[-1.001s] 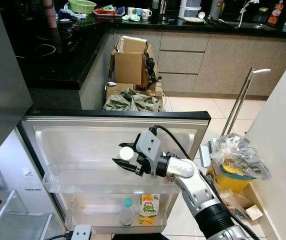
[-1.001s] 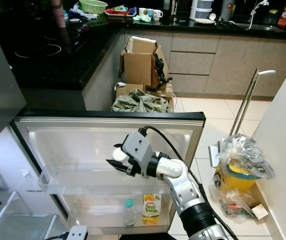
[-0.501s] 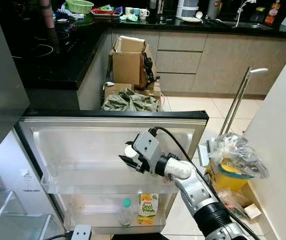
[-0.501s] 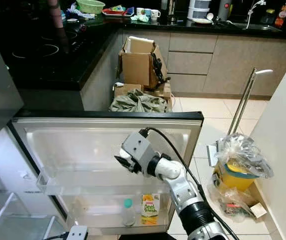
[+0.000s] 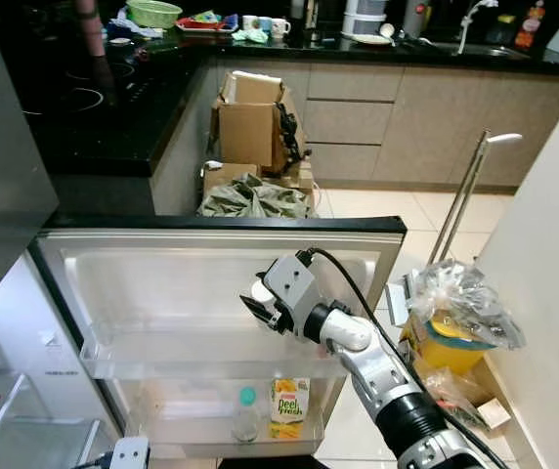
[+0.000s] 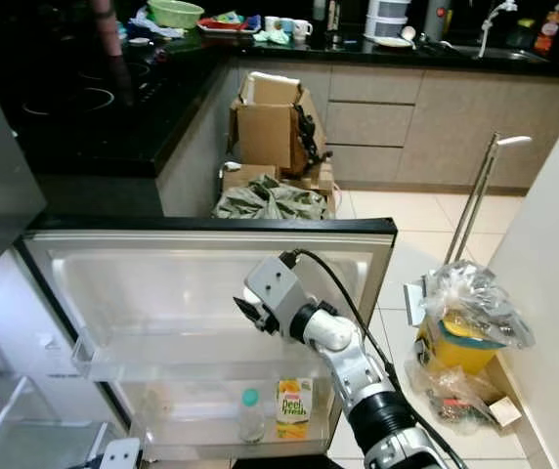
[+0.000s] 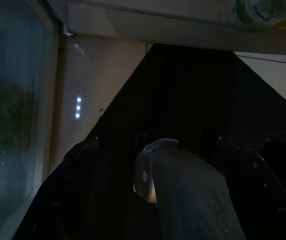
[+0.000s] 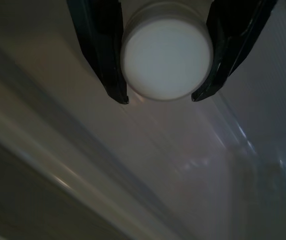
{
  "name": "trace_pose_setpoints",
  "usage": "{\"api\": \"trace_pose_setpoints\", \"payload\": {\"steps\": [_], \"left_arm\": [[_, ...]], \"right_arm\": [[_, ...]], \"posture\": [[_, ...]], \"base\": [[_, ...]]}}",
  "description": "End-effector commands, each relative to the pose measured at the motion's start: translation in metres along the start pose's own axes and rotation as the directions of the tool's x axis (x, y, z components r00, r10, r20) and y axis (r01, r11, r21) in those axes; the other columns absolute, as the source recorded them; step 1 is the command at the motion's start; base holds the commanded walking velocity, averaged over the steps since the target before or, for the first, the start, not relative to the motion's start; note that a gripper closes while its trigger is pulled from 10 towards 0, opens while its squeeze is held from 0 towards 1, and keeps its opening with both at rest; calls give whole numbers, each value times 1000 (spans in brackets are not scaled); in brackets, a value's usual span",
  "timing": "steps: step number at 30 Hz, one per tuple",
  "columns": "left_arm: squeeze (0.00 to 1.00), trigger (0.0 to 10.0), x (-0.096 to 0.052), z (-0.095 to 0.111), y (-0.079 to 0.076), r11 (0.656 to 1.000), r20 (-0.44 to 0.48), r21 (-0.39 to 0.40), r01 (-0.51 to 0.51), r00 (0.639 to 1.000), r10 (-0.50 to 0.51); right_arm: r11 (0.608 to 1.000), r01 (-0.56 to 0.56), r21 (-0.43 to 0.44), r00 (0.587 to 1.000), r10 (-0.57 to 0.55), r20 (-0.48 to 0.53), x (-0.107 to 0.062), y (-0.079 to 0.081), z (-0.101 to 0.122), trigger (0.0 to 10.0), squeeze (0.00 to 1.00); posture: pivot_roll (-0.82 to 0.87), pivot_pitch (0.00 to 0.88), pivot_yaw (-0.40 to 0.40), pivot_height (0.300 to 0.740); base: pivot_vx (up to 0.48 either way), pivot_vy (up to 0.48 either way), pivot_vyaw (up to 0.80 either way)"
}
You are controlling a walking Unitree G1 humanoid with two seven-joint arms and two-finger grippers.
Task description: Restocking fridge
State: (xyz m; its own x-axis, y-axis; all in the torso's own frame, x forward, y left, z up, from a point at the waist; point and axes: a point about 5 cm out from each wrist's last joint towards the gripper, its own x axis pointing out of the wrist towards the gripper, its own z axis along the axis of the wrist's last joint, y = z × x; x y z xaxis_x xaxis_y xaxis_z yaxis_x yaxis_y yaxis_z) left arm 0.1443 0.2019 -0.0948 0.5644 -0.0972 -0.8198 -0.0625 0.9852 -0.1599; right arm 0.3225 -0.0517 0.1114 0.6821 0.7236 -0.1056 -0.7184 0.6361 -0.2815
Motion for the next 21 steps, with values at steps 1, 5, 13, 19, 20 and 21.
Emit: {"api": "trace_pose_setpoints", "payload": {"steps": [1,5,13,19,20,21], "left_arm": [[0,10000,-1,-2,1,1000,0,-3,-6,1000,6],[0,10000,0,-3,-2,1000,-4,-3,4,1000,-4],[0,10000,0,-12,-11,1000,-28,4,30,999,-29],[0,10000,-1,-15,-10,999,-39,14,34,999,-33],[0,10000,-2,-16,-9,999,-42,17,32,999,-32],[0,10000,-2,-16,-8,999,-43,18,31,999,-31]], "right_arm": [[1000,15,21,1000,-14,-11,-2,-2,-5,10000,0],[993,14,119,999,-18,28,1,2,-4,10000,0],[987,18,162,998,-27,48,8,6,-3,10000,0],[988,43,146,999,-45,7,10,5,-7,10000,255],[987,41,158,999,-43,9,10,6,-8,10000,859],[986,41,162,999,-43,10,10,6,-8,10000,859]], "posture": [[-95,0,-50,740],[-96,0,-52,740],[-94,13,-55,740],[-89,22,-53,740],[-89,23,-53,740],[-89,23,-53,740]], "base": [[0,0,0],[0,0,0],[0,0,0],[0,0,0],[0,0,0],[0,0,0]]}}
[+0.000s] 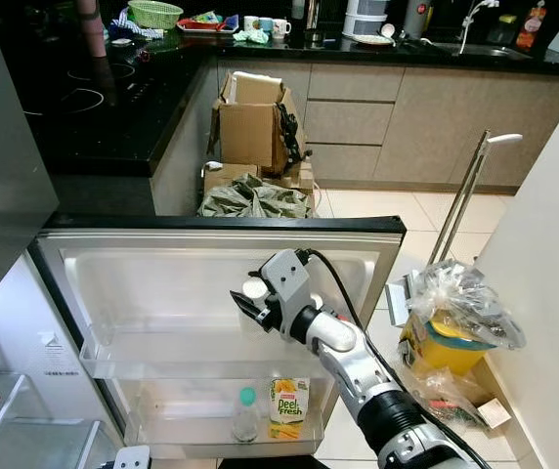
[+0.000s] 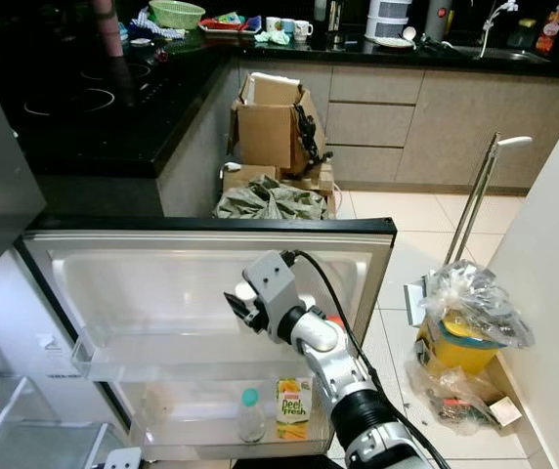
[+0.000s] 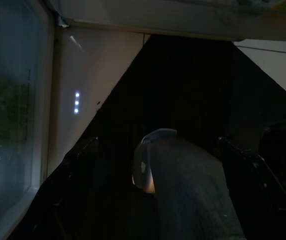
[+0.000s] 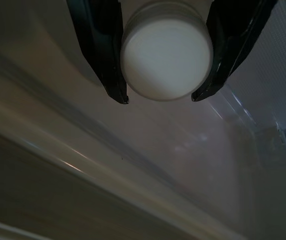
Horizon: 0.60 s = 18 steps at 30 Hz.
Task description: Restocking fridge
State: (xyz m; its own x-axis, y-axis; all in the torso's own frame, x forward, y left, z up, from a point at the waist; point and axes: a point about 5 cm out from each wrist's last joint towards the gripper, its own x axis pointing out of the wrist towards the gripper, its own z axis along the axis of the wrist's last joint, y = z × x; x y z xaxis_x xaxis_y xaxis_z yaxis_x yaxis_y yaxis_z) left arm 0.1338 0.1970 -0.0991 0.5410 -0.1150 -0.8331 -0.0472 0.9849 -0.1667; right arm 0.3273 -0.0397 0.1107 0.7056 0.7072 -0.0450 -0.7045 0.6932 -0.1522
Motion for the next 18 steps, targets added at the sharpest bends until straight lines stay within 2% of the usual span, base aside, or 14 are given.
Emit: {"api": "trace_pose_setpoints", "payload": {"steps": [1,3,4,5,7,8,15,18], "left_arm": [[0,10000,0,-5,-4,1000,-14,10,16,1000,-16],[0,10000,0,-5,-4,1000,-14,12,16,1000,-16],[0,10000,0,-4,-4,1000,-13,12,16,1000,-16],[0,10000,0,-4,-4,1000,-13,14,16,1000,-16],[0,10000,0,-4,-4,1000,-12,14,17,1000,-17],[0,10000,0,-4,-4,1000,-12,15,18,1000,-17],[0,10000,1,-3,-5,1000,-11,17,22,1000,-22],[0,10000,1,-2,-7,1000,-11,18,25,1000,-25]], "right_arm": [[1000,6,28,999,-5,-39,-3,0,-9,10000,859],[1000,10,30,999,-9,-31,-2,-1,-9,10000,855],[999,24,29,999,-23,-34,-2,-2,-9,10000,698],[999,38,30,999,-37,-33,-2,-4,-8,10000,90],[999,39,32,999,-38,-31,-2,-5,-8,10000,90],[999,40,33,999,-39,-28,-2,-6,-7,10000,0],[998,57,26,998,-57,1,-1,-13,2,10000,0],[998,55,32,997,-56,55,-2,-21,15,10000,0]], "posture": [[-89,23,-53,740],[-89,23,-53,740],[-89,23,-53,740],[-89,23,-53,740],[-89,23,-53,740],[-91,22,-50,740],[-94,18,-50,740],[-95,14,-52,740]], "base": [[0,0,0],[0,0,0],[0,0,0],[0,0,0],[0,0,0],[0,0,0],[0,0,0],[0,0,0]]}}
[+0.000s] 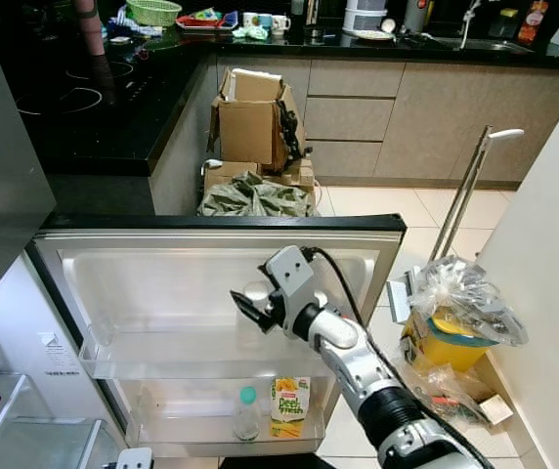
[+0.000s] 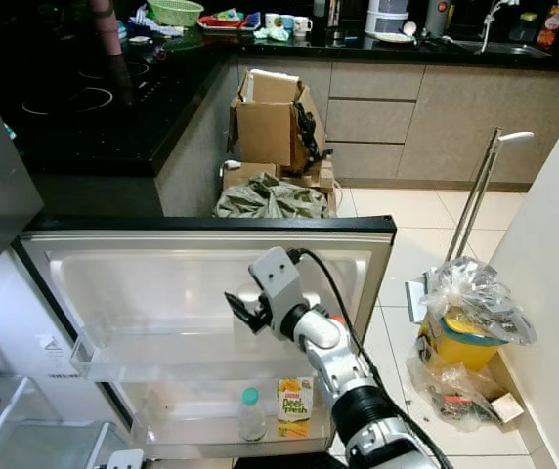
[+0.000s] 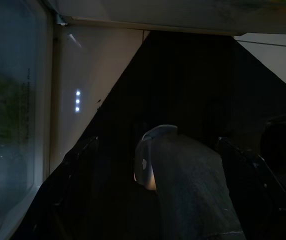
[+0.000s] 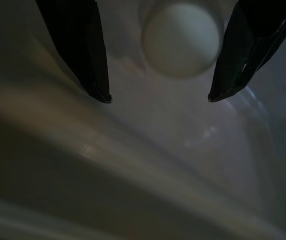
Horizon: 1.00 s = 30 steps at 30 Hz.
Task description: Restocking fridge
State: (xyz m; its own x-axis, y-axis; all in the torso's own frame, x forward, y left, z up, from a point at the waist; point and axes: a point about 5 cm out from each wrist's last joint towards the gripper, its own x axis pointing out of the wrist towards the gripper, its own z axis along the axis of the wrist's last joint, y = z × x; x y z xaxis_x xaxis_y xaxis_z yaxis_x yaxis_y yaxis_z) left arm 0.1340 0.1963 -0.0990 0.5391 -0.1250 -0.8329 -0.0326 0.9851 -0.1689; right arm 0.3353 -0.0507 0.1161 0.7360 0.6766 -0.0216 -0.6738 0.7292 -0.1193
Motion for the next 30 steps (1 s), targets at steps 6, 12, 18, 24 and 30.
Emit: {"api": "trace_pose_setpoints", "payload": {"steps": [6,12,18,24,30], "left_arm": [[0,10000,2,-1,-8,1000,-8,9,21,1000,-21],[0,10000,3,-1,-9,1000,-12,17,26,1000,-26],[0,10000,4,2,-12,999,-7,18,31,999,-31],[0,10000,4,0,-12,999,-13,22,33,999,-33],[0,10000,4,-1,-14,999,-20,25,37,999,-37]], "right_arm": [[997,-83,7,992,82,95,-6,-16,30,10000,0],[980,-199,22,973,195,120,-17,-18,39,10000,0],[930,-357,91,919,332,212,-48,-25,50,10000,0],[836,-530,141,842,498,210,-84,-19,42,10000,0],[766,-595,242,802,587,112,-118,-15,10,10000,0]], "posture": [[-102,9,-51,740],[-106,0,-54,740],[-103,0,-59,740],[-105,0,-60,740],[-113,0,-65,740]], "base": [[0,0,0],[0,0,0],[0,0,0],[0,0,0],[0,0,0]]}}
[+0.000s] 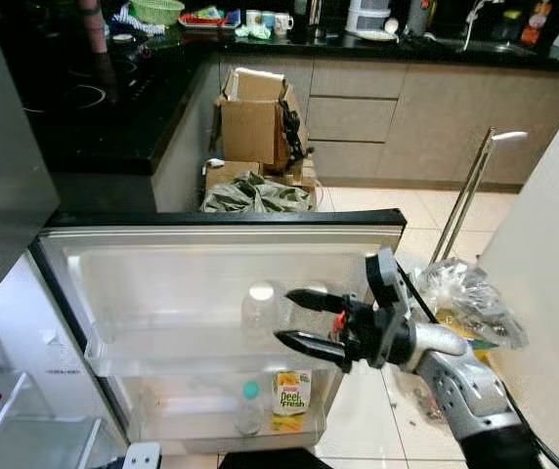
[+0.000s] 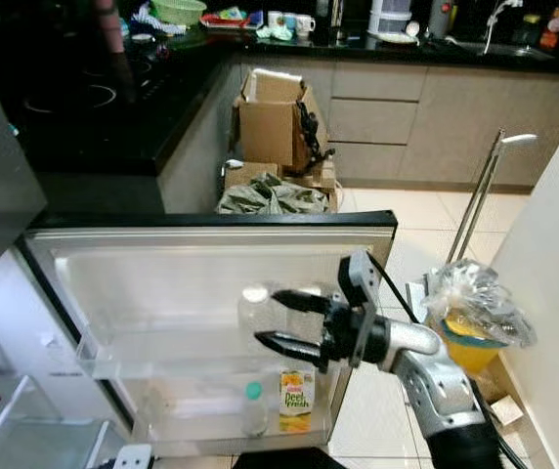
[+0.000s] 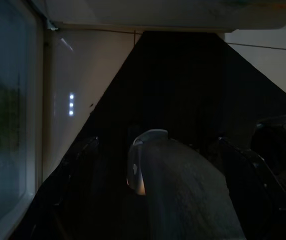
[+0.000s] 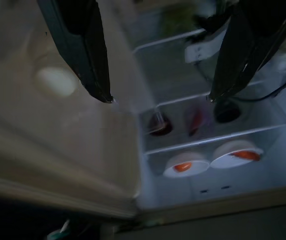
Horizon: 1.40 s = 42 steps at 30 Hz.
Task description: Restocking fridge
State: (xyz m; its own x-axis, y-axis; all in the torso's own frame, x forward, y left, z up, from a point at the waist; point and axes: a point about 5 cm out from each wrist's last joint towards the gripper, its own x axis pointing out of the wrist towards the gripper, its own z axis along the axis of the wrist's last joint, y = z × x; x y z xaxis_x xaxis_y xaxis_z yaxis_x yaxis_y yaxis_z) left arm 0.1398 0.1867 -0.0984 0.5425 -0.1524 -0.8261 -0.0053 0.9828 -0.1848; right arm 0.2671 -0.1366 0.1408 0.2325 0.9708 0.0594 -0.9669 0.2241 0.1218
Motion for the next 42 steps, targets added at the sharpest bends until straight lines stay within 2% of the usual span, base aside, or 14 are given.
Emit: {"api": "trace_pose_setpoints", "payload": {"steps": [1,12,14,18,19,20,21,22,23,24,25,28,34,42], "left_arm": [[0,10000,0,-5,-5,1000,-25,12,11,1000,-11],[0,10000,1,-6,-8,1000,-30,20,24,999,-23],[0,10000,1,-8,-9,999,-35,24,27,999,-27],[0,10000,1,-8,-9,999,-35,24,27,999,-27],[0,10000,1,-8,-9,999,-36,24,27,999,-26],[0,10000,1,-8,-9,999,-36,22,26,999,-25],[0,10000,1,-8,-9,999,-36,22,26,999,-25],[0,10000,1,-9,-9,999,-37,22,24,999,-24],[0,10000,1,-9,-9,999,-37,22,24,999,-24],[0,10000,1,-9,-9,1000,-39,22,22,999,-21],[0,10000,1,-9,-9,1000,-39,22,22,999,-21],[0,10000,0,-11,-6,1000,-44,27,3,999,-1],[0,10000,-2,-11,1,999,-45,36,-22,999,24],[0,10000,-4,-11,7,998,-48,41,-38,998,40]], "right_arm": [[995,-35,95,990,48,-131,-21,11,-31,10000,0],[934,174,311,927,-49,-371,-76,23,-102,10000,0],[817,476,325,802,-253,-541,-111,26,-146,10000,0],[817,476,325,802,-253,-541,-111,26,-146,10000,0],[734,613,291,703,-339,-626,-126,31,-164,10000,0],[598,778,192,524,-449,-724,-145,40,-185,10000,0],[598,778,192,524,-449,-724,-145,40,-185,10000,0],[470,877,101,363,-511,-779,-161,50,-198,10000,0],[470,877,101,363,-511,-779,-161,50,-198,10000,0],[359,933,29,233,-539,-810,-172,61,-208,10000,0],[359,933,29,233,-539,-810,-172,61,-208,10000,0],[216,974,-75,57,-548,-834,-182,81,-223,10000,0],[150,982,-117,-19,-533,-846,-182,98,-234,10000,0],[143,977,-159,-60,-528,-847,-180,101,-238,10000,0]], "posture": [[-112,0,-66,740],[-119,0,-64,740],[-117,0,-65,740],[-117,0,-65,740],[-115,0,-65,740],[-110,0,-67,740],[-110,0,-67,740],[-110,0,-67,740],[-110,0,-67,740],[-112,0,-65,740],[-112,0,-65,740],[-110,9,-63,740],[-81,19,-47,740],[-86,15,-49,740]], "base": [[0,0,0],[0,0,0],[0,0,0],[0,0,0],[0,0,0],[0,0,0],[0,0,0],[0,0,0],[0,0,0],[0,0,0],[0,0,0],[0,0,0],[0,0,0],[0,0,0]]}}
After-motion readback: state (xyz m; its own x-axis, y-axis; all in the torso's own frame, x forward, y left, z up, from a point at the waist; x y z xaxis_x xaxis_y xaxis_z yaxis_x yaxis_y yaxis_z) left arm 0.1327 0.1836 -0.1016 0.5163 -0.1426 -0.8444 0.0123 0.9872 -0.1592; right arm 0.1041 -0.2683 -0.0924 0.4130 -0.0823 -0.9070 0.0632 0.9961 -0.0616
